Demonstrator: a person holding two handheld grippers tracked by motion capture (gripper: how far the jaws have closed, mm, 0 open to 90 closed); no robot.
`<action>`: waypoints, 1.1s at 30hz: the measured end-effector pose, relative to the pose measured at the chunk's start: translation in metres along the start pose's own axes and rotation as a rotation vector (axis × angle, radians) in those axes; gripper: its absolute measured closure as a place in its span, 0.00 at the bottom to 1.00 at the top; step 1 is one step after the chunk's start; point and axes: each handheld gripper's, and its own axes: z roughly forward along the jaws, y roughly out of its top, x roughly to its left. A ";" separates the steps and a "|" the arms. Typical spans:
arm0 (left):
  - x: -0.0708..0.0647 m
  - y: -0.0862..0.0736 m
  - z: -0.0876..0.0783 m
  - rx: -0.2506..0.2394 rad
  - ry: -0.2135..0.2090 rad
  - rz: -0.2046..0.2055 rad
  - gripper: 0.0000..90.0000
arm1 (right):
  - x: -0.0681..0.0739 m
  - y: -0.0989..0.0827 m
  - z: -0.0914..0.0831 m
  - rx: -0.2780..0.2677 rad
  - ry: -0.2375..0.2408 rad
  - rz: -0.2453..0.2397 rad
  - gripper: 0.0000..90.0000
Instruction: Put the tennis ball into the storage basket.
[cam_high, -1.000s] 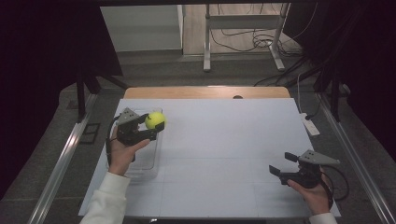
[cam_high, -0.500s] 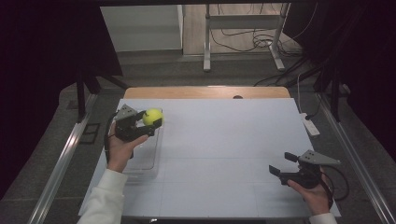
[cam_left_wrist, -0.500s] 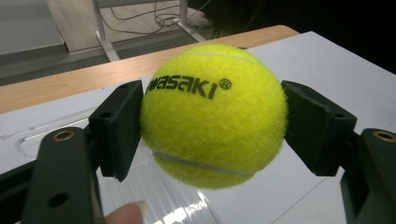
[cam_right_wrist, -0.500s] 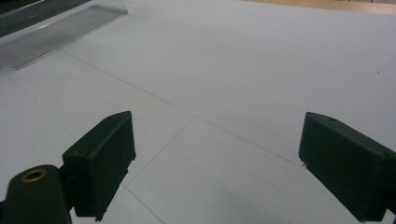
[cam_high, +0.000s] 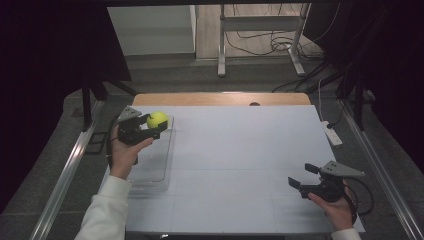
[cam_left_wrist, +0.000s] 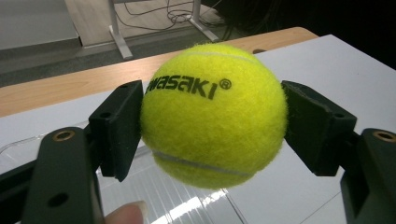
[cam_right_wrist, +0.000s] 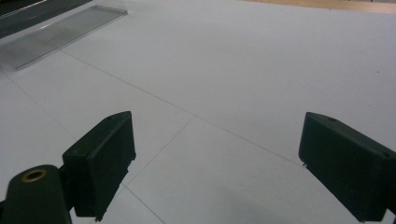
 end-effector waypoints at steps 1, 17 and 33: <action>0.001 0.000 0.000 0.003 0.005 -0.001 0.29 | 0.000 0.000 0.000 -0.001 -0.001 -0.001 0.12; 0.013 0.006 0.005 0.028 0.071 -0.009 0.29 | 0.000 0.000 0.000 0.000 0.000 0.003 0.12; 0.031 0.006 0.012 0.073 0.133 -0.027 0.29 | -0.001 0.000 0.001 0.002 -0.003 0.003 0.12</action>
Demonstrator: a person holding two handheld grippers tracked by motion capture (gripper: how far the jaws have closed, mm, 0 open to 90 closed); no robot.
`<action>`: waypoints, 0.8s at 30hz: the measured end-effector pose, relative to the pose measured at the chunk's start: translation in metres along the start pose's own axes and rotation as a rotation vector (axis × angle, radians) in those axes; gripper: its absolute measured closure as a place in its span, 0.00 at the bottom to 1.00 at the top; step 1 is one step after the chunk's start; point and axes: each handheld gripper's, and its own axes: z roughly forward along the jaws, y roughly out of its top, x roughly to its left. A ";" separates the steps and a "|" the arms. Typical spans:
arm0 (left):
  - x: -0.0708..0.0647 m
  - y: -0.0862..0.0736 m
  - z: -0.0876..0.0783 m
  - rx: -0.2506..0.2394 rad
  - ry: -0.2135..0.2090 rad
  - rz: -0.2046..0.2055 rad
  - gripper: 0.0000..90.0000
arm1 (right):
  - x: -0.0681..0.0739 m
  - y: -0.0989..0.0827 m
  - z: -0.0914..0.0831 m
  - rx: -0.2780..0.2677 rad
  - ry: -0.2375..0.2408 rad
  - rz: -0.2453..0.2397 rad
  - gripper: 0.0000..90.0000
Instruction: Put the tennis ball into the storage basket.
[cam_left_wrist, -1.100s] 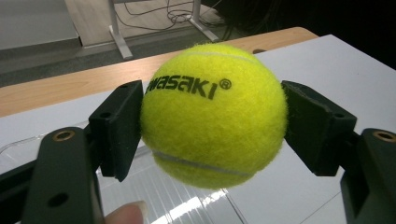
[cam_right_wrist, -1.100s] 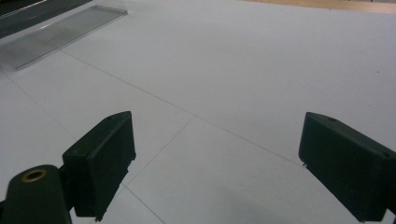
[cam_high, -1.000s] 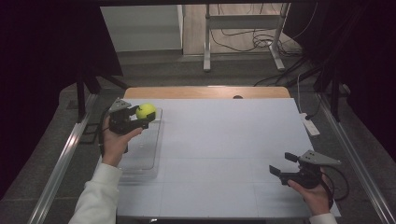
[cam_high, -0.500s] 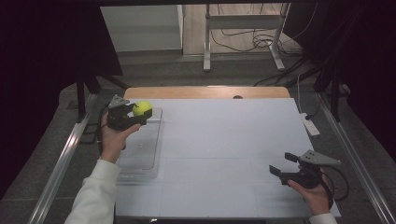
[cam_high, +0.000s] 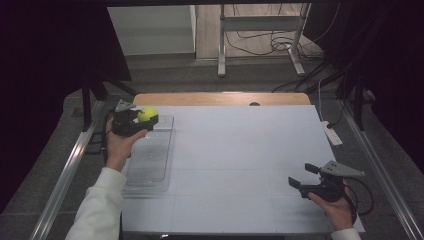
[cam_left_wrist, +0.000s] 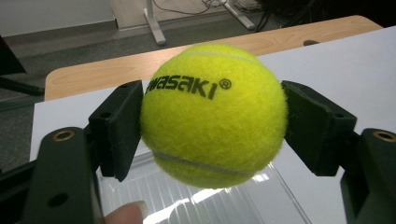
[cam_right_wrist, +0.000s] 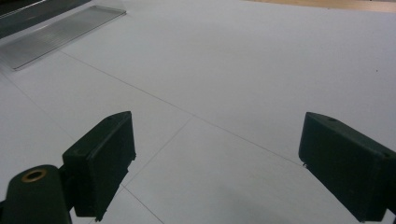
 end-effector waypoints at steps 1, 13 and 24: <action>0.001 0.000 0.001 0.002 0.002 0.000 0.29 | 0.000 0.000 0.000 0.000 0.000 0.000 0.12; 0.006 0.001 0.008 0.037 0.032 0.000 0.29 | 0.000 0.000 0.000 0.001 0.002 -0.001 0.12; 0.013 -0.002 0.017 0.072 0.053 -0.013 0.29 | 0.000 0.000 0.000 0.005 0.000 -0.002 0.12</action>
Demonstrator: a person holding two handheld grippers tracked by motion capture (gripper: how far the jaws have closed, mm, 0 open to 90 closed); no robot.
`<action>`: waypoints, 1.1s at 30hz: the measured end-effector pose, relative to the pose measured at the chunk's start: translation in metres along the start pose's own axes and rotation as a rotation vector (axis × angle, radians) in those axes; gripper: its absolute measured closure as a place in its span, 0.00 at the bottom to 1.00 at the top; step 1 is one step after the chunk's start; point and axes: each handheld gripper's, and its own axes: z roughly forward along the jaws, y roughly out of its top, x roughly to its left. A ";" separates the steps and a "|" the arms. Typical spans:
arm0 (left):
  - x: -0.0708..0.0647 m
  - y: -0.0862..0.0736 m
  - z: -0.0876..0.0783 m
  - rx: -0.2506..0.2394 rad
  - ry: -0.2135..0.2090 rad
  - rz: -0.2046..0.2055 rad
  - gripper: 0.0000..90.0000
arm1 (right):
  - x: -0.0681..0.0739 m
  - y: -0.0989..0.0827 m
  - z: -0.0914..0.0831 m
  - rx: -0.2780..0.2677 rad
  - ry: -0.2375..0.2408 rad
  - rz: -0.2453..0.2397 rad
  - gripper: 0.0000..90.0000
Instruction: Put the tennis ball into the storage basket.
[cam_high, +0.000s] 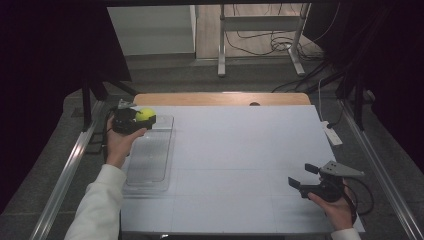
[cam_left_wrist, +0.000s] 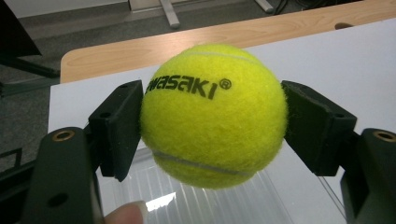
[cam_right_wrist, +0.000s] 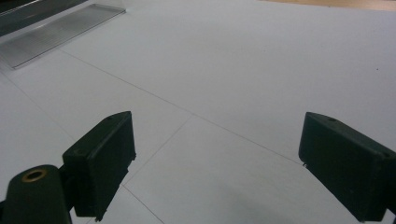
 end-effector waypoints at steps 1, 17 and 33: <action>0.000 0.000 0.001 0.001 0.001 -0.002 0.29 | 0.000 0.000 0.000 -0.002 0.002 0.001 0.12; 0.005 -0.003 0.011 0.042 0.021 -0.009 0.29 | 0.000 0.000 0.000 0.001 0.000 -0.001 0.12; 0.009 -0.005 0.018 0.080 0.042 -0.015 0.29 | 0.000 -0.001 0.001 0.003 -0.001 -0.001 0.12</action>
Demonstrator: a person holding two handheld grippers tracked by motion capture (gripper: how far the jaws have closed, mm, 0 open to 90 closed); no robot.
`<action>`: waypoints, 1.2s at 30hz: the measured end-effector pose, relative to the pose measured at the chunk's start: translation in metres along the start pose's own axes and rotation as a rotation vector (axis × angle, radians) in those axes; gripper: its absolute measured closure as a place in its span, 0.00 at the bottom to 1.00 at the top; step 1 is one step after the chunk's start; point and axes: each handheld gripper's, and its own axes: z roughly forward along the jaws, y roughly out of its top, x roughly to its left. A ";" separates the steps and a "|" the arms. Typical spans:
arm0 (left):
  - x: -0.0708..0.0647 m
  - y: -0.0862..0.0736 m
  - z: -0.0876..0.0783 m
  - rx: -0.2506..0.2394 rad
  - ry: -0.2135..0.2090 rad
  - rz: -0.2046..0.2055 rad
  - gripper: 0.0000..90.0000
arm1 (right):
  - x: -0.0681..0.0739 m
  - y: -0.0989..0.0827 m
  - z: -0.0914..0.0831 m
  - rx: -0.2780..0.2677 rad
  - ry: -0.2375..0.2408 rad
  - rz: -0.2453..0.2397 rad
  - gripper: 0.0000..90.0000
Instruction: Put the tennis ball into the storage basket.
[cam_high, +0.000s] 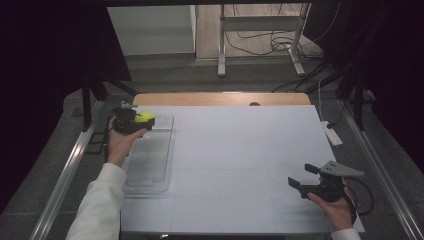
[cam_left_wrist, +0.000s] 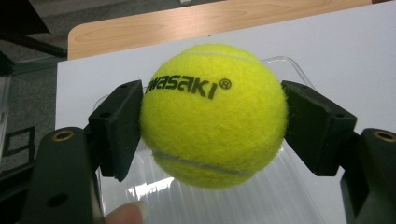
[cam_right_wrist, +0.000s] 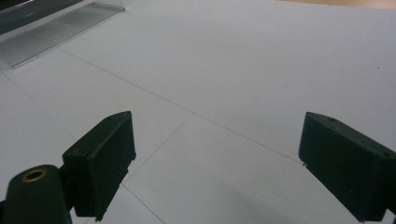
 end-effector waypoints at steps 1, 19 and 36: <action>0.000 0.000 0.000 0.000 0.000 0.000 0.29 | 0.000 0.000 0.000 0.000 0.000 0.000 0.12; 0.001 -0.003 0.012 0.056 0.016 0.011 0.29 | 0.000 0.000 0.000 0.002 -0.001 0.001 0.12; 0.005 -0.007 0.018 0.098 0.024 0.011 0.29 | -0.001 -0.001 0.001 0.002 0.002 0.002 0.12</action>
